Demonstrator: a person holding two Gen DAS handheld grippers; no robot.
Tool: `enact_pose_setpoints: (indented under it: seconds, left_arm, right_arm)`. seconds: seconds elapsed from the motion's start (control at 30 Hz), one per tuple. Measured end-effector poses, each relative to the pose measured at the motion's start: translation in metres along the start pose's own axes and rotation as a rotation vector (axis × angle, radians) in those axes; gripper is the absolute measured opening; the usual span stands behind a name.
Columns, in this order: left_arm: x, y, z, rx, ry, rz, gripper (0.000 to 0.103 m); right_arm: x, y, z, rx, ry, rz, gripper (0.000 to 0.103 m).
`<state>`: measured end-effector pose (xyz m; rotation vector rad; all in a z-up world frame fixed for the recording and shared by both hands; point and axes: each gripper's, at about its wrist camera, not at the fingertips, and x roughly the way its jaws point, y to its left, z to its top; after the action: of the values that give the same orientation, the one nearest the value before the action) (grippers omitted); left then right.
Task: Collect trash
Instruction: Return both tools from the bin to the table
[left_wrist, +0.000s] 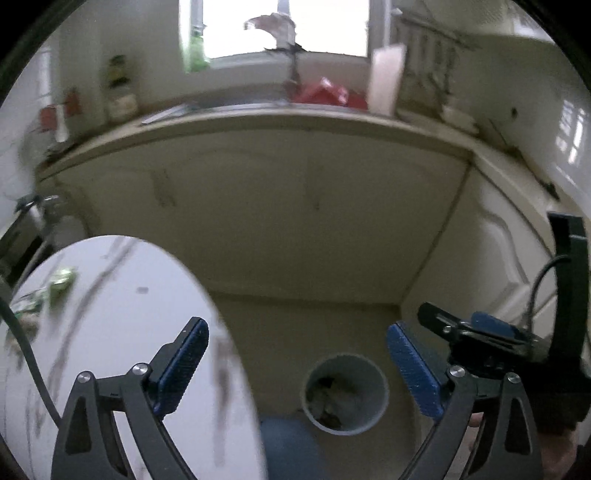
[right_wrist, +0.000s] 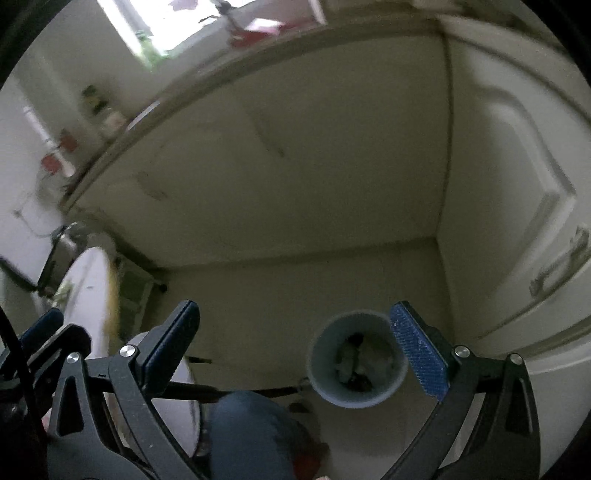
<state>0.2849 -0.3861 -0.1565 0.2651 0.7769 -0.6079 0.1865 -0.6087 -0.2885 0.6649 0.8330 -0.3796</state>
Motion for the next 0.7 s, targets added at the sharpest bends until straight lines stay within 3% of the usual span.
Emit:
enact_pose_setpoints:
  seconds: [0.43, 0.7]
  left_arm:
    - [-0.114, 0.128, -0.051, -0.185, -0.140, 0.169, 0.098]
    - [-0.157, 0.204, -0.098, -0.310, -0.178, 0.275, 0.098]
  right_arm:
    - [-0.061, 0.159, -0.006, -0.235, -0.085, 0.159, 0.103]
    - [-0.061, 0.267, -0.034, -0.419, -0.066, 0.251, 0.103]
